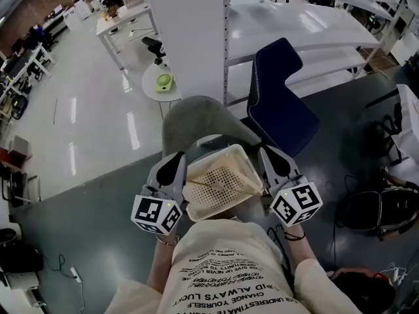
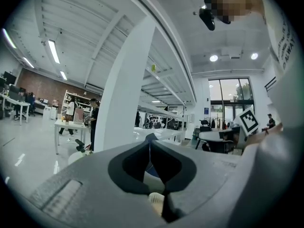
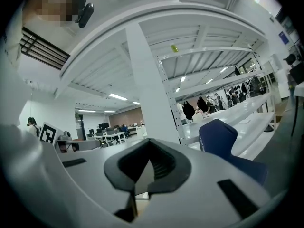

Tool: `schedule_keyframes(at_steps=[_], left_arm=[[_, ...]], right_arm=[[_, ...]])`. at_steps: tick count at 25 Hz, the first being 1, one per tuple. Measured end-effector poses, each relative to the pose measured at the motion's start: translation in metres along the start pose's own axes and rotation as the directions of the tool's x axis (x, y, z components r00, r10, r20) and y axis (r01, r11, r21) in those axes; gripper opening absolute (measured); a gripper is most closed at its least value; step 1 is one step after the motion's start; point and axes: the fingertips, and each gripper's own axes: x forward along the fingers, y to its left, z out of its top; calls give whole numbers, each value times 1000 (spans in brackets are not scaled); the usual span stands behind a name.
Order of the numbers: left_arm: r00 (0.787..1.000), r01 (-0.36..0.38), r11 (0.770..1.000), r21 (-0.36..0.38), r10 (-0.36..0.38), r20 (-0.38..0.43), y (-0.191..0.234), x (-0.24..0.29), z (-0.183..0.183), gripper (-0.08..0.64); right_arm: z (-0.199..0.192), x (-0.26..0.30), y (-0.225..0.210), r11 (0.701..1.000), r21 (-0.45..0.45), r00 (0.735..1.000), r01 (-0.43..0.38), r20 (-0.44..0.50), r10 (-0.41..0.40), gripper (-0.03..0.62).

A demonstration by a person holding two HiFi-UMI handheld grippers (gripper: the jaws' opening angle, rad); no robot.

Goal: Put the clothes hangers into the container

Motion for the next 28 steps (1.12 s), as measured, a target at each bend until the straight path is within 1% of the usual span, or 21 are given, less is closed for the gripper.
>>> schedule_keyframes(at_steps=[14,20,28], left_arm=[[1000,-8,1000,13,8,-12,2,2,-6,26],[1000,-14,1000,18,14,-28,4,3,-8,26],[999,-10,1000,5,10,-42,4,6,-18,26]], right_arm=[[-2,0,-7,999,-37,1000,14,-4,-15,2],[-2,-2,-11,999,-38,1000,21,-17,-22,2],[-6,-5,-14,999,-29,999,27,-21,-27,2]])
